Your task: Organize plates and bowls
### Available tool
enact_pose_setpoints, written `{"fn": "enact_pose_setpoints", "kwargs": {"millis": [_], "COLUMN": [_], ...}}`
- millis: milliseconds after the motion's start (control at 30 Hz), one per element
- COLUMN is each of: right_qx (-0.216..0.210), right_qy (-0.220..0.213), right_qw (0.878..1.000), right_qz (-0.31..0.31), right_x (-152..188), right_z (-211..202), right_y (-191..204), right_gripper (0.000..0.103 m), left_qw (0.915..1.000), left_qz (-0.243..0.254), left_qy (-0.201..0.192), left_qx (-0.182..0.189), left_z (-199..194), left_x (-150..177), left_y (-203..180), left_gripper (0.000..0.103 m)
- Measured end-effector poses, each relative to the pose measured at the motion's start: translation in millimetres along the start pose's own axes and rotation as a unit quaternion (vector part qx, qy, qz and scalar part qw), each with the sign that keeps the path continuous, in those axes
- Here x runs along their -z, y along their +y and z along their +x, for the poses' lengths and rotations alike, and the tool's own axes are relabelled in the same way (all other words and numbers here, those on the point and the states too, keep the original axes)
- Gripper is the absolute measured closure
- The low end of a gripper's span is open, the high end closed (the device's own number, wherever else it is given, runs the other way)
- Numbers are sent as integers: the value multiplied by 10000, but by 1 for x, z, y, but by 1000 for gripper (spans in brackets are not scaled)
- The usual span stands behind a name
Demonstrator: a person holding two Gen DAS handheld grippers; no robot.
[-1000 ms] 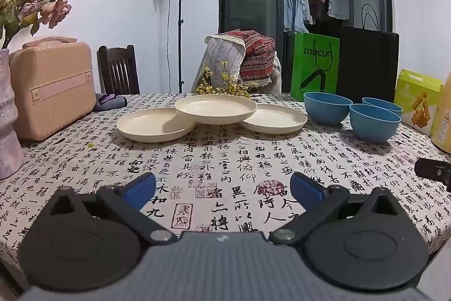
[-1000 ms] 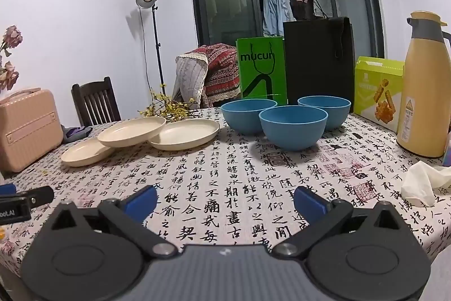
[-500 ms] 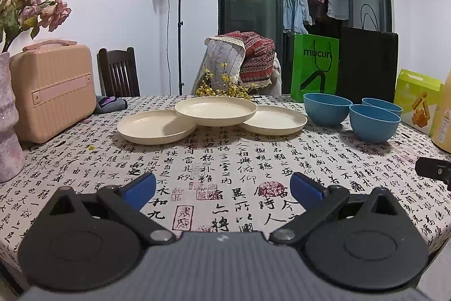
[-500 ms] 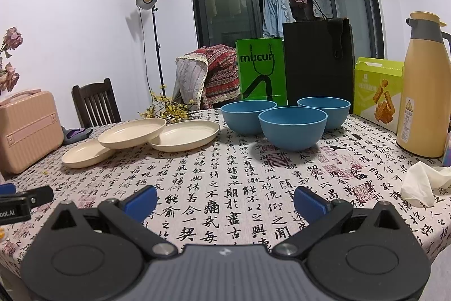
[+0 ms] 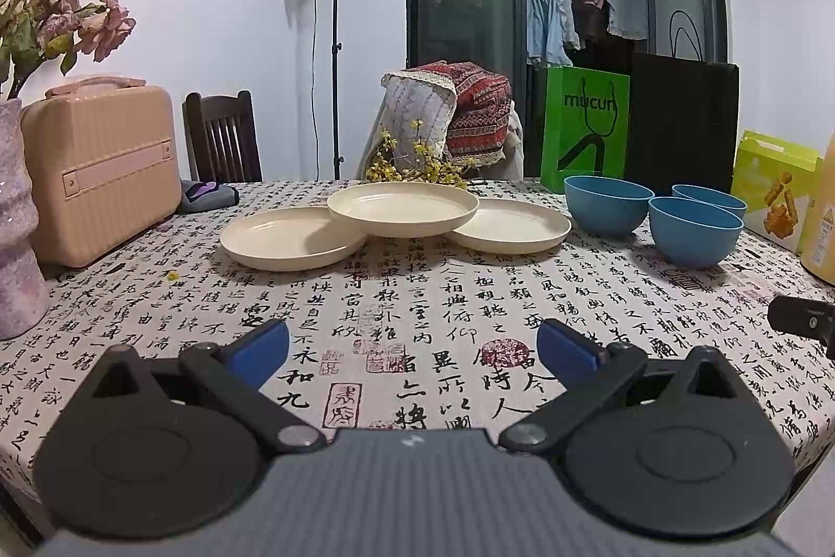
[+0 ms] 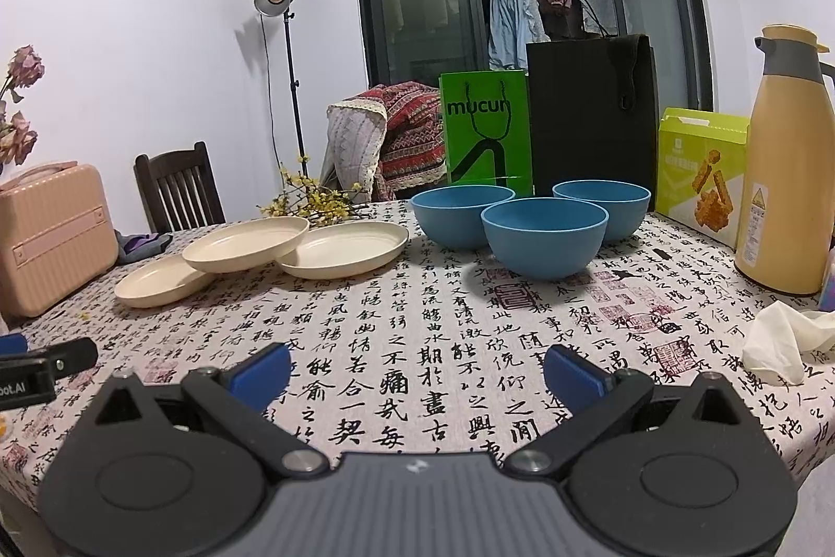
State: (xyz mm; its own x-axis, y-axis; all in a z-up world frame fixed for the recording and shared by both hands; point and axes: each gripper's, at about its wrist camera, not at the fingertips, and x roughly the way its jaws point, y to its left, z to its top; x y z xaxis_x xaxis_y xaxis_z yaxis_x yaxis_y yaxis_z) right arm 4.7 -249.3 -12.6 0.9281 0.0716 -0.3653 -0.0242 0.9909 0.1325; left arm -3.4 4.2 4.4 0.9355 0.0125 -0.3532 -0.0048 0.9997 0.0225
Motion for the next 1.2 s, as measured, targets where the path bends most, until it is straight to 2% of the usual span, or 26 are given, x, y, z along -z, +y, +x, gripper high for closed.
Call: {"fn": "enact_pose_setpoints", "kwargs": {"millis": [567, 900, 1200], "right_qx": [-137, -217, -450], "right_qy": [48, -36, 22], "right_qw": [9999, 9998, 9990], "right_qz": [52, 20, -73], "right_x": [0, -16, -36], "right_z": [3, 15, 40], "right_y": [9, 16, 31], "right_gripper": [0, 0, 0], "left_qw": [9999, 9992, 9991], "left_qz": [64, -28, -65], "left_qy": [-127, -386, -390], "left_qx": [33, -77, -126], "left_z": [-7, -2, 20], "left_x": [-4, -21, -40], "left_y": [-6, 4, 10], "left_gripper": [0, 0, 0]}}
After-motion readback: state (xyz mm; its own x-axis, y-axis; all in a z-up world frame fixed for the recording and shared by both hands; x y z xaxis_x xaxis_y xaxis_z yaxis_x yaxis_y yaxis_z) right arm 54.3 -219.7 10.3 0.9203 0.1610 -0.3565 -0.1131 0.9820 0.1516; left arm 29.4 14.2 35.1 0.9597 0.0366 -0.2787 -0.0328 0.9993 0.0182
